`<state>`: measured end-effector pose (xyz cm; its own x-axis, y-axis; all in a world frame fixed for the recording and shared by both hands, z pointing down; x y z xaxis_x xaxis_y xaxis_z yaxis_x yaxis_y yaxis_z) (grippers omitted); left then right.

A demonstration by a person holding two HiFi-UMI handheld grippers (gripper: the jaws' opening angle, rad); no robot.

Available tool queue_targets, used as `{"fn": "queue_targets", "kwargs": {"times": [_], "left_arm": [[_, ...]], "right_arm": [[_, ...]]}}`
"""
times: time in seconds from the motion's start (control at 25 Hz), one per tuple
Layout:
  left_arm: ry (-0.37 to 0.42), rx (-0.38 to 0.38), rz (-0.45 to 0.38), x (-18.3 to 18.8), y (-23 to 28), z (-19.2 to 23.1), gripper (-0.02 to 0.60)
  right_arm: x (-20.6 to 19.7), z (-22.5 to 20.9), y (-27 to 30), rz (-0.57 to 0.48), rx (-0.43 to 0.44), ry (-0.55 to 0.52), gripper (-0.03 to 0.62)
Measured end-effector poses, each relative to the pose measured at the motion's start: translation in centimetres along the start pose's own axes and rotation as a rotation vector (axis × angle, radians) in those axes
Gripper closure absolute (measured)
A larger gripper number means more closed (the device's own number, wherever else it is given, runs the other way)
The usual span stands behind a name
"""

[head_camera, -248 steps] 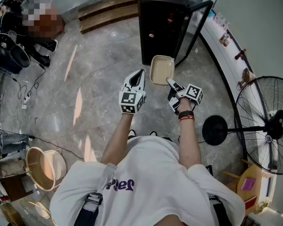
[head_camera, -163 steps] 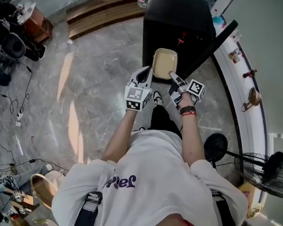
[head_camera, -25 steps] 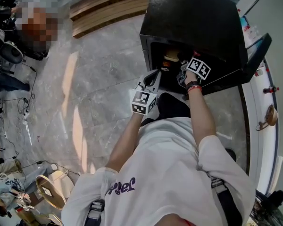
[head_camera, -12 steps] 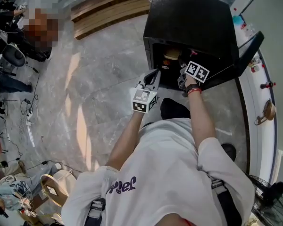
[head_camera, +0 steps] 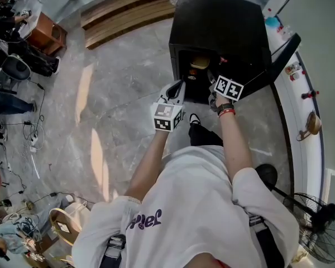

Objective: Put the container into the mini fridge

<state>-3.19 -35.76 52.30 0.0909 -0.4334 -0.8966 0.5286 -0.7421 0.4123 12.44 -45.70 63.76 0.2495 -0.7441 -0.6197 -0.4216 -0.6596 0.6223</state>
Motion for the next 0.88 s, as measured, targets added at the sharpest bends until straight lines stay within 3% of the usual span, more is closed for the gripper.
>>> {"fn": "queue_targets", "kwargs": {"times": [0.52,0.88], "left_arm": [[-0.029,0.010,-0.003,-0.5,-4.7,-0.2,0.561],[0.014,-0.002,-0.016,-0.5,-7.9,-1.7,0.561]], "right_arm": [[-1.9,3.6,-7.2,-0.067,-0.011,-0.104,0.408],[-4.0,6.1,-12.9,-0.124,-0.033,-0.174,0.448]]}}
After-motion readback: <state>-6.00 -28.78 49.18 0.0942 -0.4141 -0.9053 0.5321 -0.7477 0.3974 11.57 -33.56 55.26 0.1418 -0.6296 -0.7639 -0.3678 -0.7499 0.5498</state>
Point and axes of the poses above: the fingertips, and each gripper's own axes: y forward along the fingers, z to its left, x out of its top, the point moved 1 cm from there along -y, backward along the fingers, and after that the axes turned 11 degrees about z, right-handed, at the moved point
